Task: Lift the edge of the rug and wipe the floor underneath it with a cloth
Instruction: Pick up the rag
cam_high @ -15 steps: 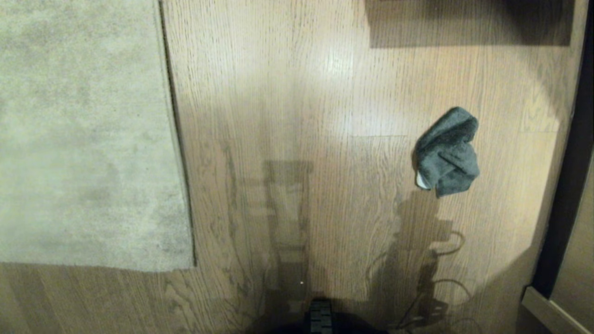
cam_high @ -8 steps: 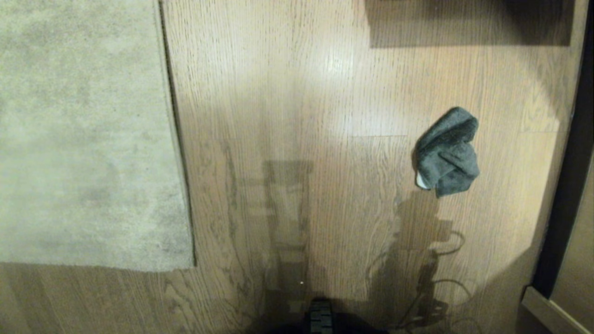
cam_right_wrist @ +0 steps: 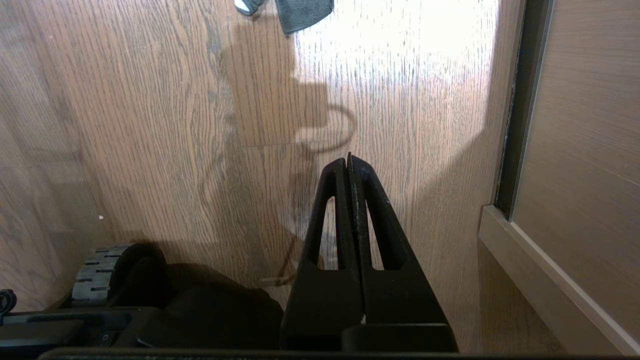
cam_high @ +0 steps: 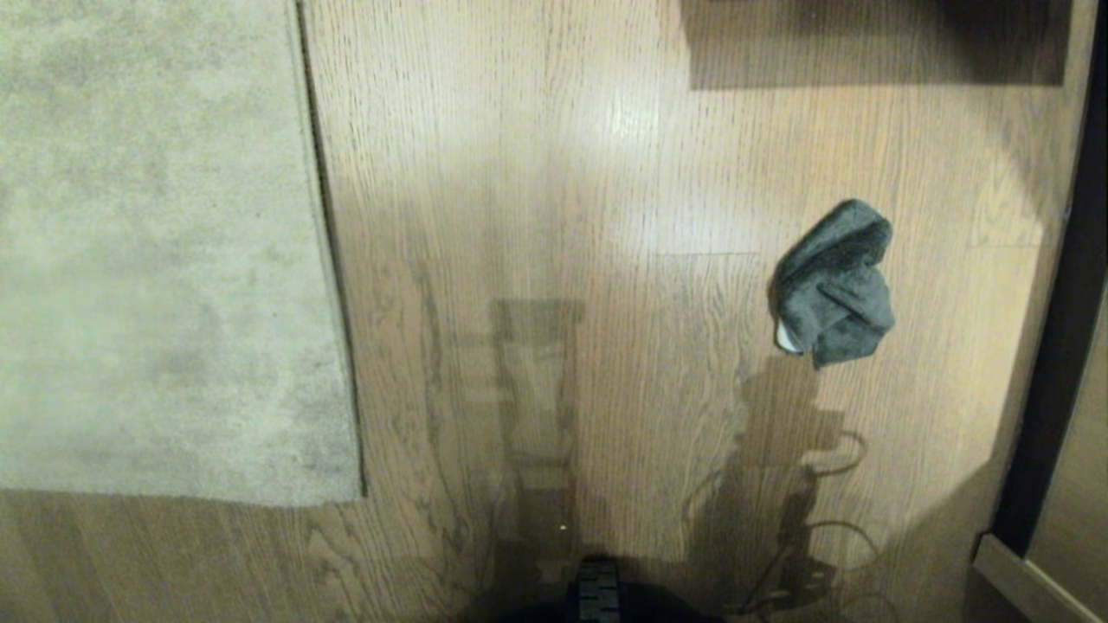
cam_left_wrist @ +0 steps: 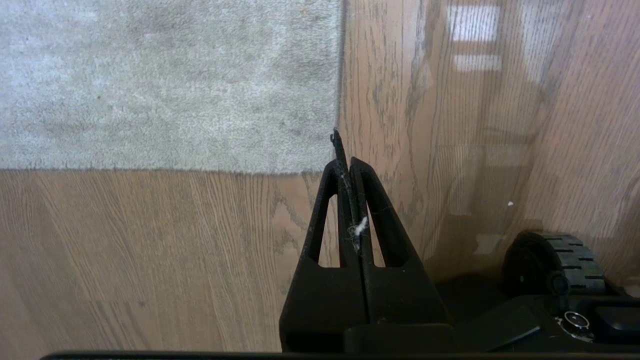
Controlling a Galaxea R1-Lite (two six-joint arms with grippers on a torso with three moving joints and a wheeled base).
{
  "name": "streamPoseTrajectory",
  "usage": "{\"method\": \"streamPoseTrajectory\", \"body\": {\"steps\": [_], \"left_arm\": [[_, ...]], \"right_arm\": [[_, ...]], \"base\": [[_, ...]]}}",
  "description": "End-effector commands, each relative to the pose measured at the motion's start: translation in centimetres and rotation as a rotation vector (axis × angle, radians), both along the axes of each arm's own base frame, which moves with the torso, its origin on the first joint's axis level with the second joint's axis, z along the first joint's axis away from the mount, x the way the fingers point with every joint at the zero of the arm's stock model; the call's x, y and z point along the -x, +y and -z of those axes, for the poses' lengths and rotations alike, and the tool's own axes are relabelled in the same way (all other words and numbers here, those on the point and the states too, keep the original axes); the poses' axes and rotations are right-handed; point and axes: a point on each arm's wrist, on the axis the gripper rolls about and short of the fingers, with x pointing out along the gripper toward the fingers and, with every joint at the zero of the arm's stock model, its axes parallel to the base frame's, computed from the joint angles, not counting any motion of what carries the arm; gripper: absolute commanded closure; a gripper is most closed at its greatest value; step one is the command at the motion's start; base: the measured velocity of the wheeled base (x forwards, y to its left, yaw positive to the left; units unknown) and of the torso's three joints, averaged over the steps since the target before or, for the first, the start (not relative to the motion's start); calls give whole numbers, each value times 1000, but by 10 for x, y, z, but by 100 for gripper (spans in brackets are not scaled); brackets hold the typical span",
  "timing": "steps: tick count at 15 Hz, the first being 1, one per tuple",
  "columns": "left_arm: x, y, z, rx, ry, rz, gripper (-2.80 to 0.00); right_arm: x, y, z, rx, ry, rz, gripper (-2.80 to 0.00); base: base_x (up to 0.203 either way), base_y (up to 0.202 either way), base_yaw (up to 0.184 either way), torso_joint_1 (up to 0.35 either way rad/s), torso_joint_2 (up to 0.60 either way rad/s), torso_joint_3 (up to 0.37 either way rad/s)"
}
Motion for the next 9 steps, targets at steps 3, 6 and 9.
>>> {"method": "streamPoseTrajectory", "body": {"steps": [3, 6, 9], "left_arm": [[0, 0, 0, 0, 0, 0, 0], [0, 0, 0, 0, 0, 0, 0], [0, 0, 0, 0, 0, 0, 0]], "right_arm": [[0, 0, 0, 0, -1, 0, 0], [0, 0, 0, 0, -1, 0, 0], [0, 0, 0, 0, -1, 0, 0]], "base": [[0, 0, 0, 0, 0, 0], [0, 0, 0, 0, 0, 0], [0, 0, 0, 0, 0, 0]]}}
